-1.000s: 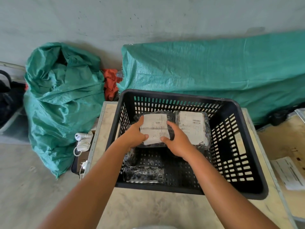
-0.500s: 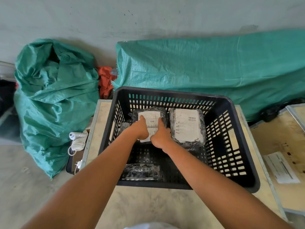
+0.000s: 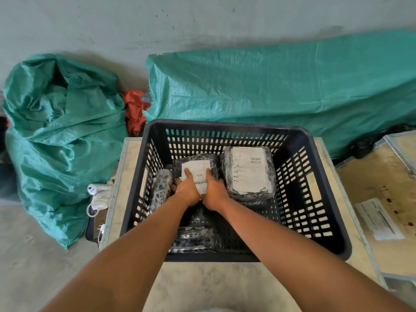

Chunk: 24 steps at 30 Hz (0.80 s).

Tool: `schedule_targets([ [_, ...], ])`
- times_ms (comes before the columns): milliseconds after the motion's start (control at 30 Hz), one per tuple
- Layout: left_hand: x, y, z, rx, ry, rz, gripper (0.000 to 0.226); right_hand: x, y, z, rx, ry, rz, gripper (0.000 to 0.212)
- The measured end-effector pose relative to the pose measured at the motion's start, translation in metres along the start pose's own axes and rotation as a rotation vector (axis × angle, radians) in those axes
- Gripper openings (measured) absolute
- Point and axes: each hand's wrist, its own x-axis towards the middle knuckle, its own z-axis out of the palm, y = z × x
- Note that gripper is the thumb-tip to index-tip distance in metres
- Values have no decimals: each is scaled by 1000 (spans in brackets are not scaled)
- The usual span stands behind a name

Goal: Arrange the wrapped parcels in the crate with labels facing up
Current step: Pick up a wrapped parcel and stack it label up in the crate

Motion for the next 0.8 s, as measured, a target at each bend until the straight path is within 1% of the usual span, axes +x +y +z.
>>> schedule_targets([
  [133,8,-2,1,71,-2,17,107,3,3,6,-27,-20,10,106],
  [233,13,-8,-2,176,32,69,101,7,8,7,-22,-4,5,98],
  [300,19,-10,-3,205,25,85,96,9,8,7,-37,14,16,94],
  [433,26,-1,1,187,-32,-1,93,12,2,13,-156,-10,72,102],
  [500,27,2,12,182,6,-55,88,12,1,21,-264,-19,97,105],
  [567,28,2,23,173,31,-87,84,13,2,27,-353,2,87,101],
  [633,30,2,26,161,45,-92,88,16,5,28,-367,10,67,95],
  [733,32,5,21,234,-14,-99,105,22,12,22,-285,-3,47,92],
  [800,31,8,17,253,-40,-106,104,25,14,20,-254,3,34,90],
])
